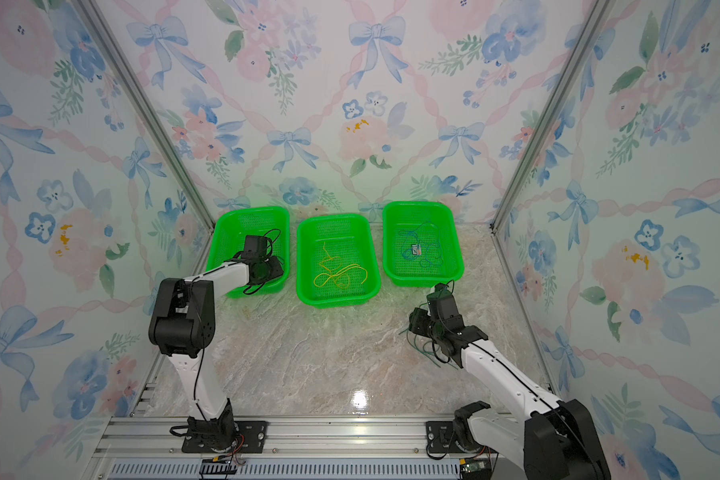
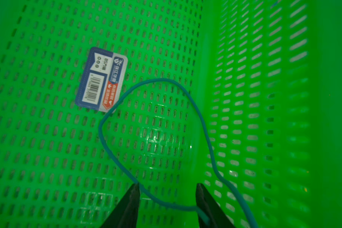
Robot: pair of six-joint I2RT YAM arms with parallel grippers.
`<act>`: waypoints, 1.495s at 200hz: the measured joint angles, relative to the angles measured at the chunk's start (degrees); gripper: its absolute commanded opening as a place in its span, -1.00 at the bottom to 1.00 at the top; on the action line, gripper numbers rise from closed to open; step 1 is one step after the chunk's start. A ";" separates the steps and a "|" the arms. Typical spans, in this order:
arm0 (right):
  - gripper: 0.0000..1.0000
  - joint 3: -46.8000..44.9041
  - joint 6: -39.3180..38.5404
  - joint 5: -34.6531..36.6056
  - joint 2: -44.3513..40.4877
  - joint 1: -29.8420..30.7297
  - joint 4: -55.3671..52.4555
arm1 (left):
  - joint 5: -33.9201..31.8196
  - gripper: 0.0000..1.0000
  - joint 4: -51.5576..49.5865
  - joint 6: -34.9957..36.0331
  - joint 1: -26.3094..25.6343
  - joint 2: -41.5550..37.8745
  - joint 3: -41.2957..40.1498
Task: Untangle and sort cables by color
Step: Place the cable in the bin, then untie the cable.
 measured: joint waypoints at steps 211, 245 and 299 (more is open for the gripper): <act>-0.23 4.81 1.40 2.01 15.67 2.34 -1.14 | -6.71 0.38 -0.02 -2.05 -11.41 -39.63 -22.97; -0.86 4.92 1.90 1.88 20.20 2.91 2.05 | -3.85 0.48 -0.26 -3.26 -17.86 -45.55 -28.13; -1.00 4.83 4.07 2.10 6.54 4.13 0.33 | 0.17 0.53 0.50 -3.21 -28.65 -48.85 -28.70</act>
